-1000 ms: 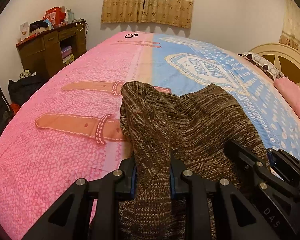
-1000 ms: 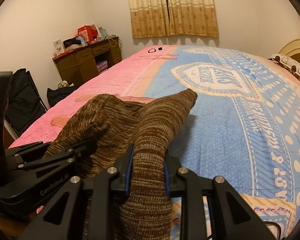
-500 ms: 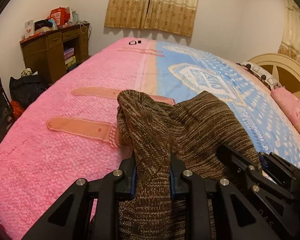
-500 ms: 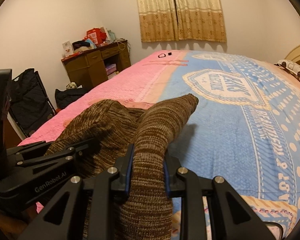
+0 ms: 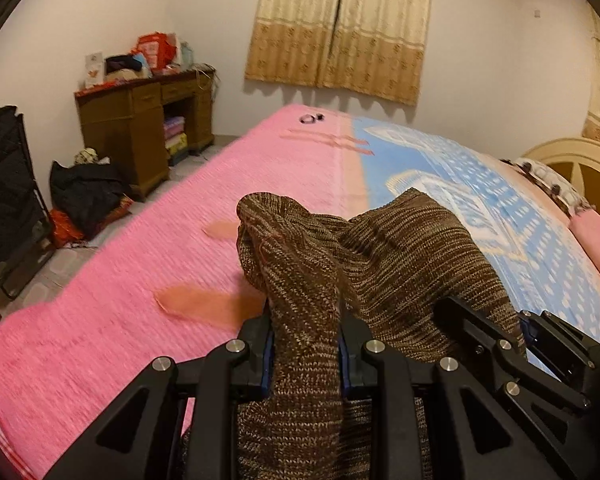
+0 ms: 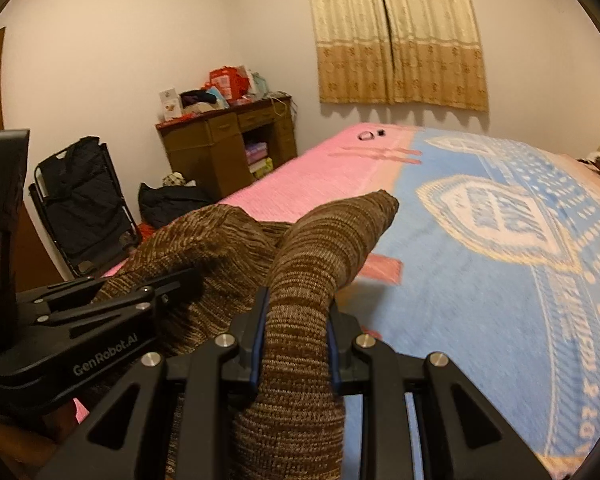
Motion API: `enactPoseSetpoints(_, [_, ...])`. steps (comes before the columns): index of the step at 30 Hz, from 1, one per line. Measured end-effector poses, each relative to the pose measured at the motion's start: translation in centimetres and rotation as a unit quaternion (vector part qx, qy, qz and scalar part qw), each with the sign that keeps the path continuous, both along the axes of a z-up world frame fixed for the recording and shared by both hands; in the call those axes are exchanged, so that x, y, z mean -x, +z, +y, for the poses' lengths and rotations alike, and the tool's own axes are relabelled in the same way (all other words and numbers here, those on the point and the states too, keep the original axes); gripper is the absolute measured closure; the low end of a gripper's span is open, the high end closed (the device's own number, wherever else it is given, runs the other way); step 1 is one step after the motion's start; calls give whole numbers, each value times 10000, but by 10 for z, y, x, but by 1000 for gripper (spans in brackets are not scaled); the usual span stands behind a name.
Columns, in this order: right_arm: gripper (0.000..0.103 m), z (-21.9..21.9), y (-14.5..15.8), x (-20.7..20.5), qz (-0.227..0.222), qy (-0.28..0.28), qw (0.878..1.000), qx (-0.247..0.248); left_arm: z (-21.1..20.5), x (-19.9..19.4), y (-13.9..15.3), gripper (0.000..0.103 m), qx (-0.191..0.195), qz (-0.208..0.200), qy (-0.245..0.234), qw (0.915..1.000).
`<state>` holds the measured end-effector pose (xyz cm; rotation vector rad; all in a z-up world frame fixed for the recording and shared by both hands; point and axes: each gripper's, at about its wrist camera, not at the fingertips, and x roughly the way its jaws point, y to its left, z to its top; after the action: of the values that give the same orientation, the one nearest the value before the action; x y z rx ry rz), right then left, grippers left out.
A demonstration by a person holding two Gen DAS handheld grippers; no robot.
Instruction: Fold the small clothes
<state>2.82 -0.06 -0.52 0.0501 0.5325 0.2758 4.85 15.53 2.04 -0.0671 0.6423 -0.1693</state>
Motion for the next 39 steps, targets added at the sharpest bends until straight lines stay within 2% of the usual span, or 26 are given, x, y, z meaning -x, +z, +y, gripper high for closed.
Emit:
enactPoseSetpoints(5, [76, 14, 5, -33, -259, 169, 9993, -211, 16, -25, 10, 79, -202, -242, 291, 9991])
enactPoseSetpoints(8, [76, 19, -7, -57, -142, 253, 9985, -466, 21, -43, 1, 78, -541, -278, 458, 9971])
enactPoseSetpoints(10, [76, 23, -22, -74, 70, 247, 9981, -553, 27, -57, -16, 78, -636, -122, 572, 9963])
enactPoseSetpoints(13, [76, 30, -58, -104, 748, 238, 9954, -555, 46, -78, -54, 78, -321, 522, 770, 9951])
enactPoseSetpoints(15, [75, 27, -80, -115, 1150, 94, 9918, -555, 56, -77, -68, 78, -105, 672, 784, 9946])
enactPoseSetpoints(17, [72, 19, -82, -117, 1311, 122, 9878, -829, 62, -76, -76, 78, 16, 769, 794, 9939])
enactPoseSetpoints(18, [71, 18, -82, -118, 1351, 137, 9874, -814, 63, -76, -78, 77, 55, 779, 811, 9936])
enactPoseSetpoints(23, [66, 25, -77, -113, 1314, 114, 9898, -534, 55, -78, -75, 73, -259, 733, 798, 9938])
enactPoseSetpoints(24, [64, 24, -76, -111, 1354, 140, 9894, -500, 55, -76, -73, 72, -292, 738, 779, 9938])
enactPoseSetpoints(26, [50, 23, -72, -106, 1334, 90, 9903, -380, 56, -70, -70, 71, -313, 750, 779, 9936])
enactPoseSetpoints(31, [48, 12, -62, -76, 1032, -87, 9941, -332, 62, -50, -62, 58, -350, 745, 919, 9924])
enactPoseSetpoints(33, [48, 9, -57, -62, 832, -193, 9959, -309, 65, -45, -61, 57, -279, 743, 951, 9923])
enactPoseSetpoints(34, [48, 9, -55, -59, 771, -207, 9964, -285, 66, -42, -61, 57, -236, 750, 965, 9922])
enactPoseSetpoints(36, [57, 13, -51, -50, 639, -213, 9976, -178, 64, -37, -61, 57, -190, 756, 968, 9922])
enactPoseSetpoints(38, [70, 18, -47, -46, 507, -170, 9986, -47, 63, -38, -62, 57, -245, 747, 955, 9923])
enactPoseSetpoints(39, [72, 23, -46, -46, 467, -98, 9989, 18, 62, -38, -63, 57, -309, 740, 963, 9921])
